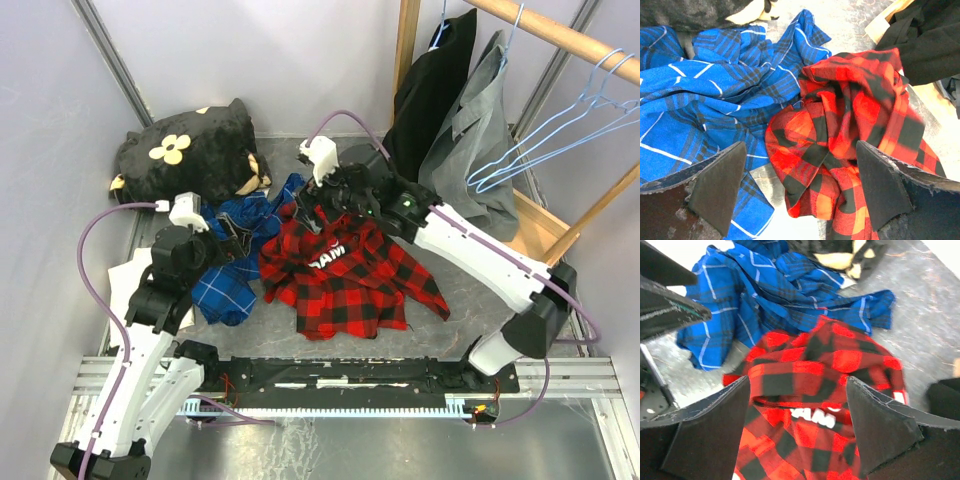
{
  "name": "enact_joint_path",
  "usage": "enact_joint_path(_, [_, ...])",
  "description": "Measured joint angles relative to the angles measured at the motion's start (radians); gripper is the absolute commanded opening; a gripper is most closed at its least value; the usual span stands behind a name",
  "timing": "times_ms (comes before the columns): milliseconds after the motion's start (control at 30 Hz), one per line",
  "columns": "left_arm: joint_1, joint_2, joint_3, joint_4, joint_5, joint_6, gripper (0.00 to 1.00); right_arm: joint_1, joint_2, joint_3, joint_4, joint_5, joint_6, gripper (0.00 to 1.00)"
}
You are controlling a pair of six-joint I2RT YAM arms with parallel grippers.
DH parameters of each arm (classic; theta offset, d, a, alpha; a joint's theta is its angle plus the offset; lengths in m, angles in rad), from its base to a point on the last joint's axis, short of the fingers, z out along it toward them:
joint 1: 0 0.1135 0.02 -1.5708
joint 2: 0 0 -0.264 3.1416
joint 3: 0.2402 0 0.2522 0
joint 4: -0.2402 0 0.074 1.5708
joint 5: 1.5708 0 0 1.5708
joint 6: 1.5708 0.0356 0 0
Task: Place the shirt on the hanger
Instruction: Adjust the shirt at the center of the board.
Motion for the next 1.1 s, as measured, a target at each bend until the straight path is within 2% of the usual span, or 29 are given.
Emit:
enact_joint_path(267, [0.0, 0.022, 0.0, 0.004, 0.012, 0.0, 0.96, 0.0, -0.088, -0.096, -0.083, 0.174, -0.167, 0.85])
enact_joint_path(500, [0.0, 0.019, -0.004, 0.003, 0.01, -0.002, 0.97, -0.002, -0.137, -0.329, -0.023, 0.177, -0.298, 0.85])
enact_joint_path(767, [0.0, 0.018, -0.011, 0.003, 0.011, -0.001, 0.96, -0.002, -0.263, -0.663, 0.196, -0.058, -0.538, 0.83])
enact_joint_path(933, [0.0, 0.018, -0.016, 0.003, 0.013, -0.002, 0.96, 0.002, -0.251, -0.732, 0.371, -0.117, -0.629, 0.82])
enact_joint_path(1100, [0.0, 0.007, -0.016, 0.002, 0.012, -0.002, 0.96, 0.01, -0.149, -0.746, 0.602, -0.119, -0.682, 0.82])
